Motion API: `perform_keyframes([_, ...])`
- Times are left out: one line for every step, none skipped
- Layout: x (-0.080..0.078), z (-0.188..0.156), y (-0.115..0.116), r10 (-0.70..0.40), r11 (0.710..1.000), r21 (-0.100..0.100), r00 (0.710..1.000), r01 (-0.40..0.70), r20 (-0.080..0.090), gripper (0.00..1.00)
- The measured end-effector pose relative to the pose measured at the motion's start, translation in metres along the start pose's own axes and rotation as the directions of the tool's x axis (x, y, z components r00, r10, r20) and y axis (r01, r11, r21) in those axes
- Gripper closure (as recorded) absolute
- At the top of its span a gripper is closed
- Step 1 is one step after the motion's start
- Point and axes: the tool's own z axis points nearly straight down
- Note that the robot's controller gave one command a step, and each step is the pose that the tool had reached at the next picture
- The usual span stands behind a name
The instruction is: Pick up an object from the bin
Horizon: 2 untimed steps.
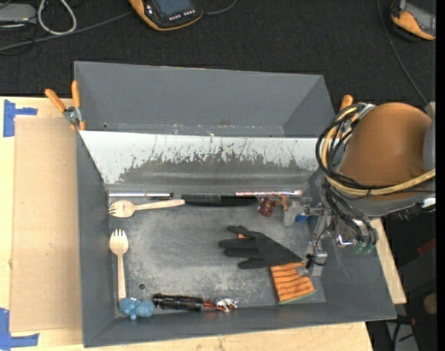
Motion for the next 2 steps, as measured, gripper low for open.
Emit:
perform_keyframes([-0.001,-0.004,0.0,-0.002,1.0,0.001,1.0,0.002,0.008,0.0])
perform_keyframes([0.016,0.058,0.011,-0.086,0.996,0.001,0.996,0.086,0.01,0.0])
